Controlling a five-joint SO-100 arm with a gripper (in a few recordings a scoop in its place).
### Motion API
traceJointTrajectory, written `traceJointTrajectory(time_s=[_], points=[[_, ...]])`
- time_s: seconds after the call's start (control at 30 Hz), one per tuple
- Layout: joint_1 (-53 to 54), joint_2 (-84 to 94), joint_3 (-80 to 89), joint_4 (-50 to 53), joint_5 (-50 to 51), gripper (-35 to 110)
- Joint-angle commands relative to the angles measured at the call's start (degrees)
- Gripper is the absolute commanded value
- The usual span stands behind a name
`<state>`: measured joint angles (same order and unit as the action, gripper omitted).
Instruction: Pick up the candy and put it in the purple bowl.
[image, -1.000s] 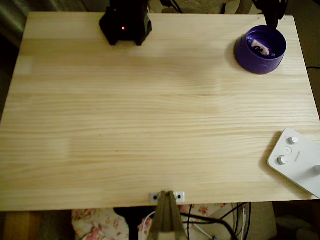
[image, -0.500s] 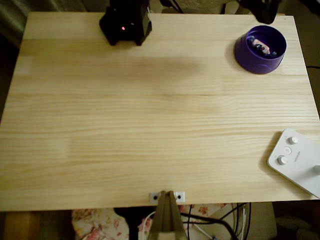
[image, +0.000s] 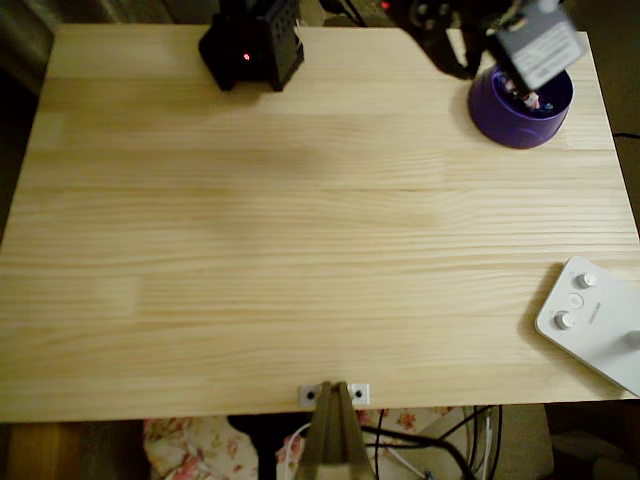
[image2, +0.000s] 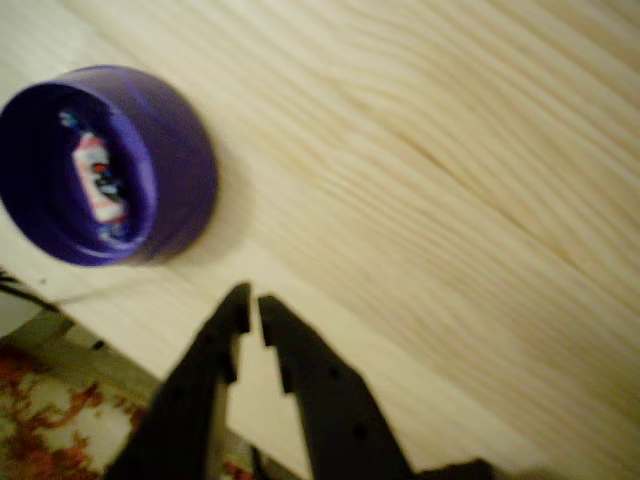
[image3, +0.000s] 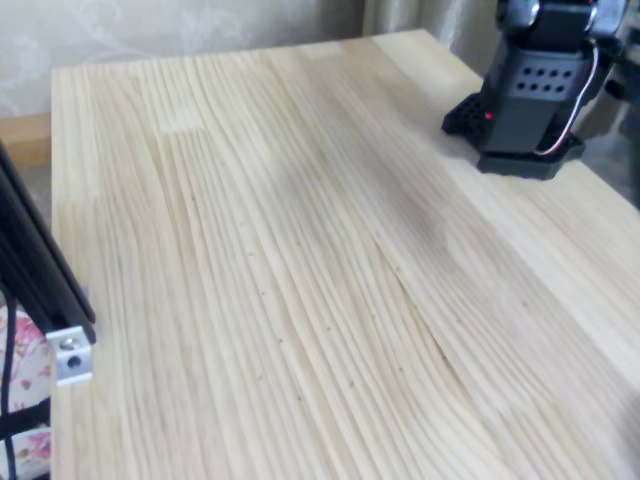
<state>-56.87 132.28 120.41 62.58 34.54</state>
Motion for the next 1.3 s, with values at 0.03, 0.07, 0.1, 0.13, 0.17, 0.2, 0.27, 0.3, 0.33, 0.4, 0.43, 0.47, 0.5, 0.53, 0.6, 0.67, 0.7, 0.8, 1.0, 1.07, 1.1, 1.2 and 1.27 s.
traceJointTrajectory(time_s=[0.03, 0.07, 0.1, 0.13, 0.17, 0.2, 0.27, 0.3, 0.33, 0.4, 0.43, 0.47, 0.5, 0.53, 0.6, 0.67, 0.7, 0.8, 1.0, 1.07, 1.1, 1.2, 1.27], points=[[4.13, 8.09, 1.93, 0.7, -1.32, -1], [4.92, 8.09, 2.11, 0.79, -1.41, -1], [5.71, 8.0, 2.37, 0.79, -1.76, -1], [6.68, 8.0, 2.46, 0.97, -2.37, -1], [7.91, 8.26, 2.46, 1.41, -3.16, -1], [9.23, 8.61, 2.46, 1.93, -3.87, -1], [12.39, 10.28, 2.72, 3.08, -5.54, -1], [14.06, 11.34, 3.16, 3.34, -6.24, -1], [15.73, 12.22, 3.78, 3.43, -6.86, -1], [18.72, 13.01, 4.75, 3.43, -7.73, -1], [20.13, 13.01, 5.01, 3.6, -8.17, -1], [21.36, 13.01, 5.45, 3.69, -8.53, -1], [22.59, 12.92, 5.89, 3.87, -9.05, -1], [23.82, 13.01, 6.42, 4.04, -9.67, -1], [26.46, 13.54, 7.73, 4.57, -10.46, -1], [29.44, 15.12, 9.14, 4.92, -11.51, -1], [30.76, 17.31, 10.99, 4.31, -11.78, -1], [36.3, 22.41, 16.17, 3.25, -13.01, -1], [49.13, 29.71, 25.31, 0.7, -19.34, -1], [53.35, 31.2, 28.48, -1.32, -21.36, -1], [55.11, 32.17, 30.23, -2.64, -22.41, -1], [58.36, 34.98, 35.33, -6.59, -25.4, -1], [59.33, 36.83, 38.5, -8.7, -27.07, -1]])
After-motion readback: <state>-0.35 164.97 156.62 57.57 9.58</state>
